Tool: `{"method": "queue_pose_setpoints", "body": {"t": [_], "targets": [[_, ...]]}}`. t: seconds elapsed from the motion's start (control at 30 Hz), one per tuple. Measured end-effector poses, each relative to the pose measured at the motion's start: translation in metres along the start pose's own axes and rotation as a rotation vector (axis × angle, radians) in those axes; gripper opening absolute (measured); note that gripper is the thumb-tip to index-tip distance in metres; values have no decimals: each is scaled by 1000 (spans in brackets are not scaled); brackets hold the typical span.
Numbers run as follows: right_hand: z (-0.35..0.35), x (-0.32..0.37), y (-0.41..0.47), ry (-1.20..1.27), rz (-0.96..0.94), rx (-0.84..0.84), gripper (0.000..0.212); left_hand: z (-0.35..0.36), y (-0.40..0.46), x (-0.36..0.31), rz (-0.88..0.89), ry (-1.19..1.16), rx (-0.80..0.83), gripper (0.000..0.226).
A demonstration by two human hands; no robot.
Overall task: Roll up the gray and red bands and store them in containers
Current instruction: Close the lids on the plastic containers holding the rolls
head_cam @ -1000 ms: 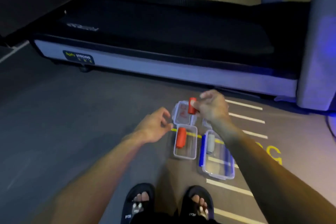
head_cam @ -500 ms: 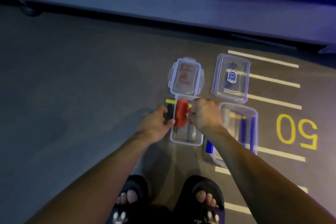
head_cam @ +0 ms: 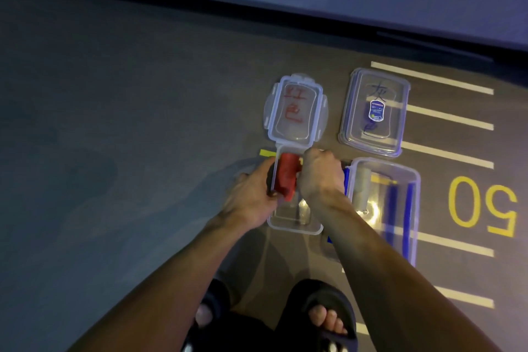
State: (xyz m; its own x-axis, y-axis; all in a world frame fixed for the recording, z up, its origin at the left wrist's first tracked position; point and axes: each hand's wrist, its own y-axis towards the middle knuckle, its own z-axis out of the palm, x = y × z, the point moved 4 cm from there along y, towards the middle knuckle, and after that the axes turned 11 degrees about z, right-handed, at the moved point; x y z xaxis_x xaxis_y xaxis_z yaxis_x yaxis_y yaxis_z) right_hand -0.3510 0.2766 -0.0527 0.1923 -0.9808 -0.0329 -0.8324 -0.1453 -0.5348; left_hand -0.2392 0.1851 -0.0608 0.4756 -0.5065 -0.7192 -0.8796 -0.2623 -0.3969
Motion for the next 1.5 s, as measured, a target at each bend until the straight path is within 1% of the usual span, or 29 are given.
{"method": "queue_pose_setpoints", "body": {"t": [0.1, 0.27, 0.37, 0.47, 0.53, 0.63, 0.73, 0.8, 0.83, 0.87, 0.93, 0.97, 1.03, 1.1, 1.13, 1.23, 1.3, 1.37, 1.43, 1.5], "targets": [[2, -1, -2, 3, -2, 4, 26, -1, -1, 0, 8, -7, -14, 68], [3, -4, -7, 45, 25, 63, 28, 1, 0, 1, -5, -21, 1, 71], [6, -6, -4, 115, 35, 183, 30, -3, -4, 0, -13, -20, 10, 75], [7, -9, -3, 134, 36, 297, 31, -4, -11, 3, -22, 17, 25, 78], [4, -13, -4, 178, 54, 357, 29, -3, -13, 6, -37, 29, 48, 76], [-2, -18, -1, 173, 75, 405, 29, -5, -9, 9, -44, 69, 94, 72], [-3, -21, 1, 177, 56, 450, 24, -8, -6, 21, -94, -15, 154, 64], [-4, -24, 3, 184, 51, 477, 22, -10, -4, 35, -138, -57, 148, 63], [-7, -26, 6, 191, 52, 473, 22, -11, -1, 41, -150, -72, 125, 61], [-12, -28, 10, 218, 56, 455, 22, -11, 2, 48, -168, -95, 93, 53], [-25, -31, 23, 360, 80, 361, 17, -15, 14, 56, -196, -169, -4, 29], [-31, -32, 32, 429, 94, 295, 16, -18, 23, 57, -206, -214, -52, 21], [-41, -30, 48, 493, 101, 149, 18, -26, 45, 55, -224, -296, -123, 17], [-46, -26, 59, 542, 103, 65, 27, -33, 68, 48, -257, -400, -161, 18], [-46, -23, 63, 540, 105, 66, 34, -35, 79, 44, -277, -467, -165, 20], [-34, -19, 69, 398, 108, 153, 46, -36, 100, 35, -368, -641, -159, 28], [-24, -20, 70, 385, 120, 198, 45, -34, 106, 34, -433, -725, -182, 26], [-15, -22, 72, 374, 121, 200, 44, -31, 108, 33, -466, -782, -197, 16], [-11, -24, 75, 381, 116, 190, 43, -28, 110, 30, -444, -812, -195, 7], [-10, -26, 79, 458, 114, 179, 41, -25, 111, 27, -407, -804, -181, 9]]}}
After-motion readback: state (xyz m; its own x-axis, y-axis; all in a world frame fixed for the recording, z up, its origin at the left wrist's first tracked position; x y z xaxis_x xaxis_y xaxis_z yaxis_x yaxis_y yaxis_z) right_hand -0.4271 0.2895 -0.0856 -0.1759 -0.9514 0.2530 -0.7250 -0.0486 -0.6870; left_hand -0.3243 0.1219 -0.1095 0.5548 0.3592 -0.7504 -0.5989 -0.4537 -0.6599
